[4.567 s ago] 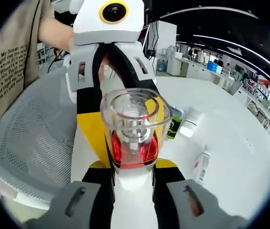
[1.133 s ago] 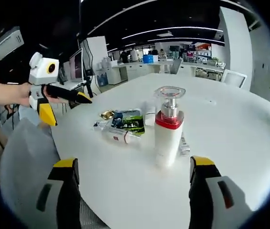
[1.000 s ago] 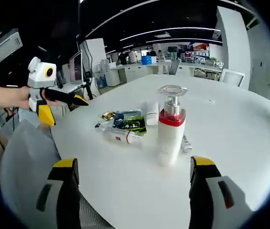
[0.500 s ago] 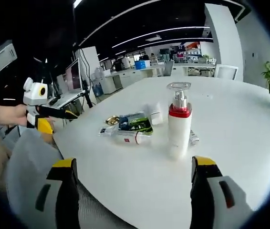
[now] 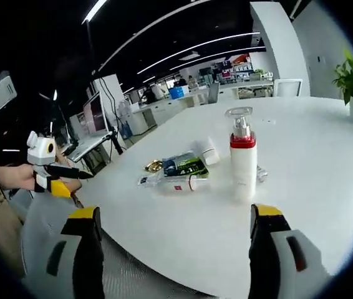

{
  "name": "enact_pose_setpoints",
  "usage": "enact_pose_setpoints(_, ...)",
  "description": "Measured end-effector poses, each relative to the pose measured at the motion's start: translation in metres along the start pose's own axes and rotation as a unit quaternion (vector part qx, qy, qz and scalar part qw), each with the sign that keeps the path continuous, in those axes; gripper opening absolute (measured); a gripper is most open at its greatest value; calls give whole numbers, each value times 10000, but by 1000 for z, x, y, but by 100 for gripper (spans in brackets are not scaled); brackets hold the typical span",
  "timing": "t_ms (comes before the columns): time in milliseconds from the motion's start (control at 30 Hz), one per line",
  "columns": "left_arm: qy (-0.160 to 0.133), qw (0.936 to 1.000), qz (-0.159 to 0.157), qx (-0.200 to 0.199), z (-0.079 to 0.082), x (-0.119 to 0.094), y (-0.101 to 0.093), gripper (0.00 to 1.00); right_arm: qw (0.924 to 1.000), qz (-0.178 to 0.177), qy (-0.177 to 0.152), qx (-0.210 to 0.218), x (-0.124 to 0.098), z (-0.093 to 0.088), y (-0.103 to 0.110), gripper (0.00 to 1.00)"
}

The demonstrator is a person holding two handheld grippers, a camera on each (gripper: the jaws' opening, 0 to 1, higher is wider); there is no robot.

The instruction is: Arrange the skincare products in the storage area until every visible bottle or jar stands upright without overlapping.

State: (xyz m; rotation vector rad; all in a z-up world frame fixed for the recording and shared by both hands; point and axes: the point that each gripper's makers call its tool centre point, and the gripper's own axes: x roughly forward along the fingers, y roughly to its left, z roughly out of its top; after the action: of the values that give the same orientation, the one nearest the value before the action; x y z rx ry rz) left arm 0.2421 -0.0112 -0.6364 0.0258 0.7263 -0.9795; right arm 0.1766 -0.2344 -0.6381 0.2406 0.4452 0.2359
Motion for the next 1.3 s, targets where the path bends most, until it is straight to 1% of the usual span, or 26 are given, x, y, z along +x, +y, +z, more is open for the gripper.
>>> enact_pose_setpoints(33, -57, 9999, 2, 95, 4, 0, -1, 97, 10000, -10, 25, -23, 0, -1, 0, 99)
enact_pose_setpoints(67, -44, 9998, 24, 170, 4, 0, -1, 97, 10000, -17, 50, -44, 1, -1, 0, 99)
enact_pose_setpoints(167, 6, 9999, 16, 135, 2, 1, 1, 97, 9999, 9, 108, -71, 1, -1, 2, 99)
enact_pose_setpoints(233, 15, 9999, 52, 91, 0, 0, 3, 97, 9998, 49, 129, -130, 2, 1, 4, 98)
enact_pose_setpoints(267, 27, 9999, 69, 68, -1, -1, 4, 97, 9997, 125, 142, -152, 3, 3, 6, 95)
enact_pose_setpoints(300, 36, 10000, 66, 42, -2, -1, 5, 97, 9990, 346, 201, -193, 5, 3, 13, 90)
enact_pose_setpoints(333, 8, 10000, 56, 14, -1, -1, 5, 97, 9985, 423, 252, -250, 7, 2, 16, 85)
enact_pose_setpoints(367, -13, 10000, 59, 10, 0, -1, 5, 97, 9976, 423, 387, -390, 10, -1, 16, 84)
enact_pose_setpoints(400, -21, 10000, 66, 11, 0, -1, 5, 97, 9967, 423, 479, -506, 13, -3, 16, 86)
enact_pose_setpoints(433, -6, 10000, 71, 14, -1, 0, 6, 97, 9962, 460, 524, -520, 17, -3, 18, 88)
enact_pose_setpoints(533, -9, 10000, 97, 2, -1, 0, 7, 97, 9961, 512, 510, -499, 24, 1, 21, 88)
enact_pose_setpoints(633, -121, 9999, 76, -64, 2, -2, 8, 96, 9958, 543, 524, -523, 33, 8, 22, 90)
enact_pose_setpoints(833, -223, 9996, 79, -135, 4, -4, 9, 96, 9931, 687, 614, -724, 57, 28, 24, 90)
enact_pose_setpoints(867, -236, 9996, 79, -145, 4, -4, 10, 96, 9924, 701, 650, -772, 61, 34, 26, 90)
enact_pose_setpoints(967, -267, 9994, 89, -180, 4, -5, 11, 96, 9912, 691, 768, -828, 76, 43, 27, 90)
enact_pose_setpoints(1000, -278, 9994, 93, -182, 5, -5, 11, 96, 9909, 661, 755, -897, 80, 47, 26, 90)
enact_pose_setpoints(1100, -308, 9994, 70, -170, 5, -5, 11, 96, 9893, 637, 851, -996, 98, 57, 25, 93)
enact_pose_setpoints(1200, -259, 9996, 21, -109, 4, -4, 9, 96, 9882, 693, 892, -1035, 112, 65, 25, 94)
enact_pose_setpoints(1267, -226, 9997, 12, -6, 2, -3, 7, 97, 9849, 761, 1145, -1048, 124, 64, 25, 93)
enact_pose_setpoints(1300, -200, 9998, 25, 62, 2, -3, 8, 97, 9820, 764, 1319, -1114, 131, 63, 24, 94)
